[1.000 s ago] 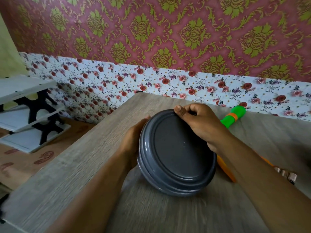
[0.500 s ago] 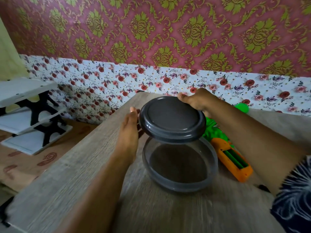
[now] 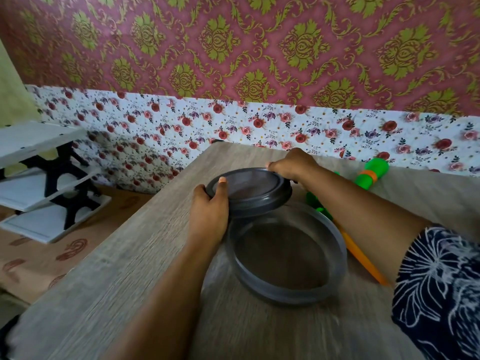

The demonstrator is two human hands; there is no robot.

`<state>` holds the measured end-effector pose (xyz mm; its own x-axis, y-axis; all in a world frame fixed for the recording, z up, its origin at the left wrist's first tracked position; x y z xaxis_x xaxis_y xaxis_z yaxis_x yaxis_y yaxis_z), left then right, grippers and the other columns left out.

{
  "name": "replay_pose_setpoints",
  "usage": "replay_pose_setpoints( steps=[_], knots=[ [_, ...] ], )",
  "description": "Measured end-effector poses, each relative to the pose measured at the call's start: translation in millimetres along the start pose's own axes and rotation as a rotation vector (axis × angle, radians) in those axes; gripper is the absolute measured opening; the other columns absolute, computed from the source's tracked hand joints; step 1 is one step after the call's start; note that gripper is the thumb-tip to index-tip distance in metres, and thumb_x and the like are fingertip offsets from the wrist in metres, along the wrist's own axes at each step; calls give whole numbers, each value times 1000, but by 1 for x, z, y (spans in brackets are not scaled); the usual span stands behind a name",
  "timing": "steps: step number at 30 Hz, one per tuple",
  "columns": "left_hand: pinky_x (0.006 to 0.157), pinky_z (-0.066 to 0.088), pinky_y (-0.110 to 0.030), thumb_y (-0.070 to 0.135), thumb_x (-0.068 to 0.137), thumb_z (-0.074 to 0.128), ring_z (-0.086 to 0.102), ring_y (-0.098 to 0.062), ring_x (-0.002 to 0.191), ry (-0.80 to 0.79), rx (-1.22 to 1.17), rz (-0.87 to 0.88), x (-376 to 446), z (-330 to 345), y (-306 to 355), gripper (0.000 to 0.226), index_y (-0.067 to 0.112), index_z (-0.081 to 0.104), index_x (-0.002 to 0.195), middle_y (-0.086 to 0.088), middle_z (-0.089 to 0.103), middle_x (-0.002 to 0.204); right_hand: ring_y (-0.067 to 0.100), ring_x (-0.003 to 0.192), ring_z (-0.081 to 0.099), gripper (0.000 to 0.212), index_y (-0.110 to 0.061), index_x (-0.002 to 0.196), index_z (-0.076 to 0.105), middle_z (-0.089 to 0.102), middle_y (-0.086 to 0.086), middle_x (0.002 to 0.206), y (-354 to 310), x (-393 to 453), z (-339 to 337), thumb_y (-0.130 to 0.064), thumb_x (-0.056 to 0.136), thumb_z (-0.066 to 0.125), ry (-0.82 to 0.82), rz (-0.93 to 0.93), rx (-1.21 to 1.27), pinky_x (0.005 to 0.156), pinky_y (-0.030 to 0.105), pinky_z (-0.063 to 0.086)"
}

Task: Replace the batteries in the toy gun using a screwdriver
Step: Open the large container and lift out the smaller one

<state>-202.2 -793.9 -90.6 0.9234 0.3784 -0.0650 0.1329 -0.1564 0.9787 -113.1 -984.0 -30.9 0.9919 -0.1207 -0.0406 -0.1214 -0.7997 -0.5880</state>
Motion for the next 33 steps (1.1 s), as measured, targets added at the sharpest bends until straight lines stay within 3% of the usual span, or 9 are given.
replay_pose_setpoints(
  steps=[3, 5, 10, 15, 19, 23, 27, 31, 33],
  knots=[
    [100, 37, -40, 46, 94, 42, 44, -31, 124, 19, 39, -7, 0, 0, 2, 60, 11, 30, 141, -12, 40, 143, 25, 83, 50, 28, -8, 88, 44, 54, 9, 93, 0, -2, 3, -30, 82, 61, -10, -22, -56, 77, 34, 43],
    [101, 35, -38, 45, 94, 44, 42, -31, 128, 32, 68, 9, -1, -1, 5, 65, 10, 25, 144, -13, 37, 145, 22, 80, 46, 26, -11, 86, 42, 46, 5, 82, -2, -7, 2, -30, 84, 60, 4, -57, -79, 74, 31, 42],
    [108, 32, -41, 47, 93, 43, 37, -31, 132, 54, 39, 23, -4, -5, 8, 66, 10, 24, 145, -13, 33, 149, 17, 51, 41, 42, -13, 57, 40, 39, 2, 53, -4, -30, -22, -37, 85, 58, 138, -284, -67, 51, 28, 29],
    [108, 36, -40, 43, 93, 45, 44, -23, 126, 121, -3, 151, -20, -16, 28, 57, 14, 31, 140, -9, 39, 145, 24, 67, 59, 34, -2, 70, 63, 64, 15, 69, 28, -91, -72, -31, 87, 59, 207, -473, -32, 65, 34, 46],
    [92, 34, -17, 33, 92, 51, 41, -5, 118, 133, 20, 399, -55, -11, 65, 51, 19, 34, 138, 1, 37, 147, -3, 61, 58, 18, -11, 77, 70, 64, -8, 67, 78, -127, -106, -23, 87, 60, 136, -428, 45, 56, 11, 40],
    [84, 36, -3, 29, 90, 56, 44, 16, 106, -11, 204, 683, -105, 37, 115, 52, 20, 37, 137, 7, 41, 137, 4, 77, 60, 13, -18, 82, 71, 70, -5, 84, 132, -141, -144, -25, 86, 60, 193, -334, 15, 66, 23, 45],
    [100, 38, -24, 27, 87, 62, 43, -10, 126, -284, 369, 859, -152, 114, 138, 63, 21, 31, 141, 3, 43, 141, 9, 81, 60, 15, -16, 95, 71, 69, -1, 94, 174, -147, -164, -22, 86, 61, 218, -275, -53, 68, 21, 45],
    [95, 33, -22, 22, 85, 63, 47, -22, 122, -553, 635, 974, -180, 198, 123, 61, 15, 35, 139, -6, 45, 138, 14, 80, 58, 24, -15, 107, 66, 67, 5, 103, 213, -150, -163, -20, 83, 65, 250, -187, -59, 64, 20, 41],
    [99, 29, -23, 19, 84, 62, 45, -23, 125, -695, 790, 1016, -188, 233, 110, 59, 12, 39, 138, -9, 45, 139, 13, 87, 56, 40, -14, 117, 60, 62, 5, 114, 227, -146, -151, -27, 80, 69, 189, -144, -142, 72, 21, 39]
  ],
)
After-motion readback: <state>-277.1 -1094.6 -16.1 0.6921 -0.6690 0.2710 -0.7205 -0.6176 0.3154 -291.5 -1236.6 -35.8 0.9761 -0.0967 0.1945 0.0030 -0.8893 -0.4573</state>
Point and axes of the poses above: each hand's wrist, its own x-axis towards the middle knuckle, its own z-axis out of the palm, y = z × x, the point moved 9 cm from there along x, towards the middle knuckle
